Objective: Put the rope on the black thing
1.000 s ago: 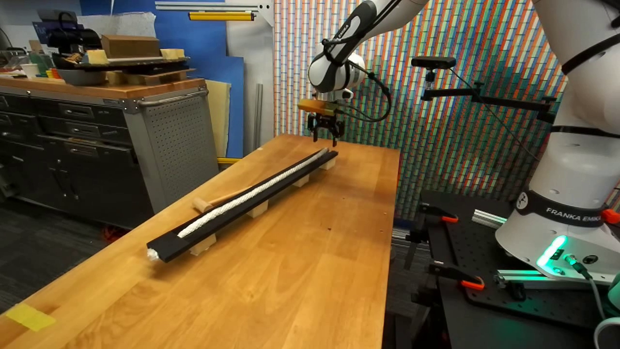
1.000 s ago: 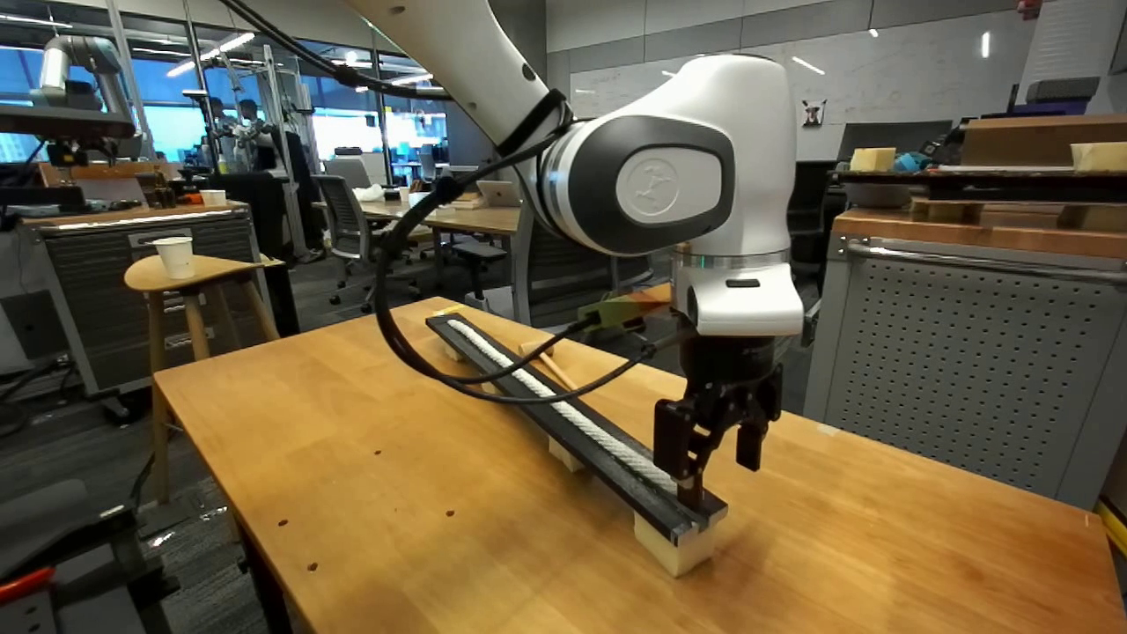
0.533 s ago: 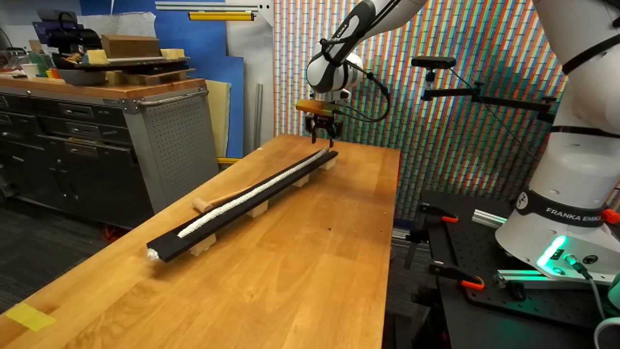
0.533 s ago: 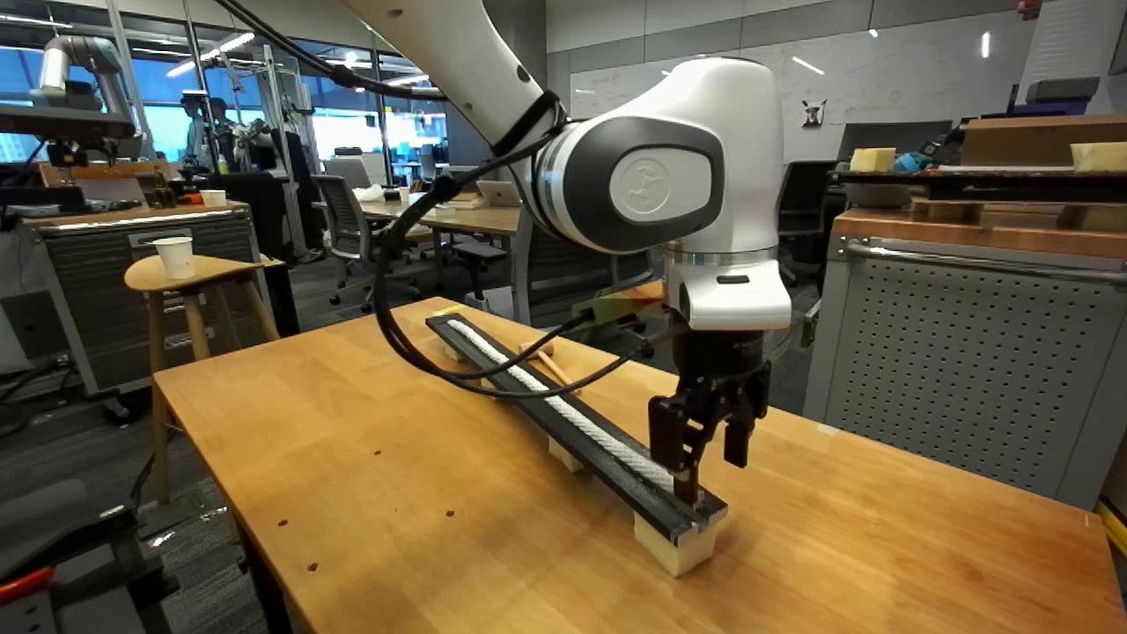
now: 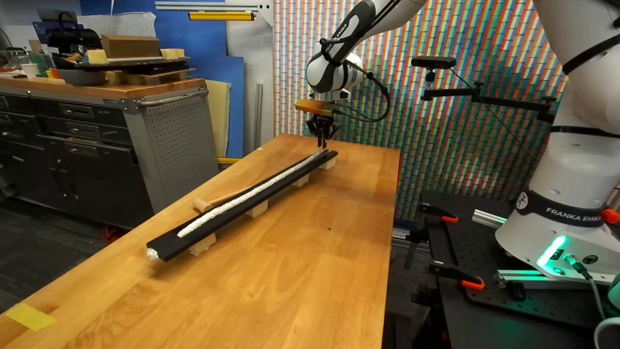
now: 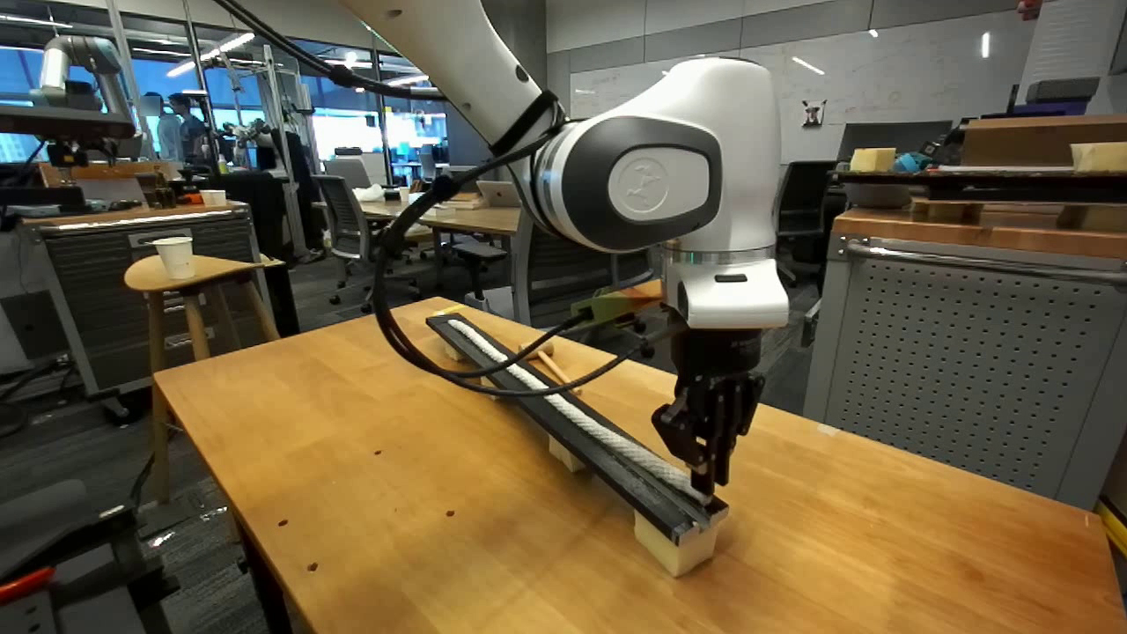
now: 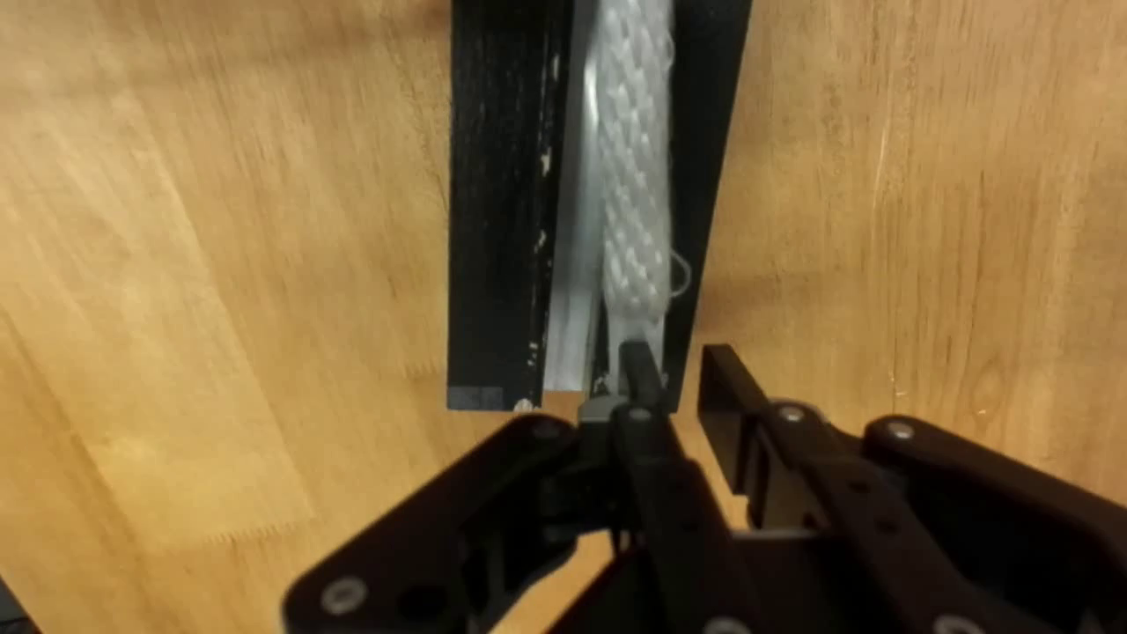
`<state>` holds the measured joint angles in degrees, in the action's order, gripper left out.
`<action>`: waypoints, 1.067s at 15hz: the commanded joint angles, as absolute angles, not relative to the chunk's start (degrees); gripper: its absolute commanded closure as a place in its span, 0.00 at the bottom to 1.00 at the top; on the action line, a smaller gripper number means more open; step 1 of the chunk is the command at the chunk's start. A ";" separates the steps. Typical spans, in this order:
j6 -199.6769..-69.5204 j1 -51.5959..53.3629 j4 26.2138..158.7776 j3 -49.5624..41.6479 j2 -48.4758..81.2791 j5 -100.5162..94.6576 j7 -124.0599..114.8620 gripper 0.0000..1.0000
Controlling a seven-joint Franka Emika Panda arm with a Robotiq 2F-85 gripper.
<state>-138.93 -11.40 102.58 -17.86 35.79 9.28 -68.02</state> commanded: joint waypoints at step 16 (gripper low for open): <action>-137.24 -10.62 106.89 -18.74 32.17 5.84 -66.00 1.00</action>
<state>-138.52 -11.36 104.48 -18.14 34.57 7.52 -67.04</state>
